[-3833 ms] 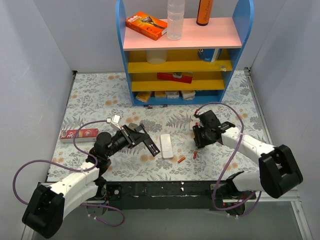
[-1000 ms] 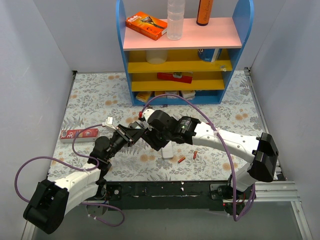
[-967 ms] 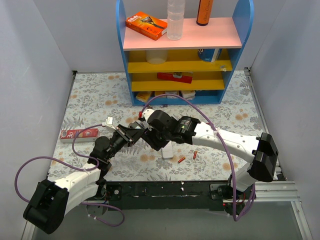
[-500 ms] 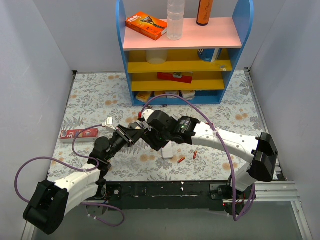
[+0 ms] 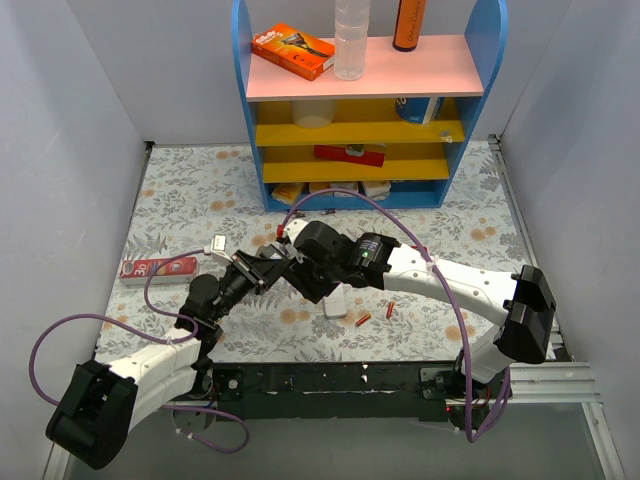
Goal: Load the batteries into the remote control
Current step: Load the battery cover into the remote control.
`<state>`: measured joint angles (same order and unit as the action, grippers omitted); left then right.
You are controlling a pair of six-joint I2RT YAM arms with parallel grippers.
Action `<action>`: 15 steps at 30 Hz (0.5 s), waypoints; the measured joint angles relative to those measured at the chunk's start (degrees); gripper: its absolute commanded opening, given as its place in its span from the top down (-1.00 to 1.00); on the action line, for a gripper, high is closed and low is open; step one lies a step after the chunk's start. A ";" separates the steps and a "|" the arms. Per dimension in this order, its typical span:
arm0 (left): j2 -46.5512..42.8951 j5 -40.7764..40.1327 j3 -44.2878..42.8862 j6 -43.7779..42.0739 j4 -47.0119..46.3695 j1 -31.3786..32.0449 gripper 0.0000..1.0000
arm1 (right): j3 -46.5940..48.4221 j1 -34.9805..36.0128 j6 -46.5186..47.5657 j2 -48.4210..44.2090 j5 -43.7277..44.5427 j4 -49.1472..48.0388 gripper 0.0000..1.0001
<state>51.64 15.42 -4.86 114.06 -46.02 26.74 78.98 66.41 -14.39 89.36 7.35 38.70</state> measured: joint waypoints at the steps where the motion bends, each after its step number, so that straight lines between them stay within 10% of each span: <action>1: 0.00 0.00 0.04 0.02 0.00 0.00 1.00 | 0.00 0.00 0.00 0.00 0.02 0.04 0.01; 15: -0.33 -0.07 0.44 0.13 -0.68 0.00 1.00 | 0.00 0.00 0.00 0.00 -0.22 0.33 -0.04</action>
<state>51.31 15.35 -4.43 114.19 -46.70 26.74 78.98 66.41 -14.39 89.36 7.14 39.03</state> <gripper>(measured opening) 0.175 0.526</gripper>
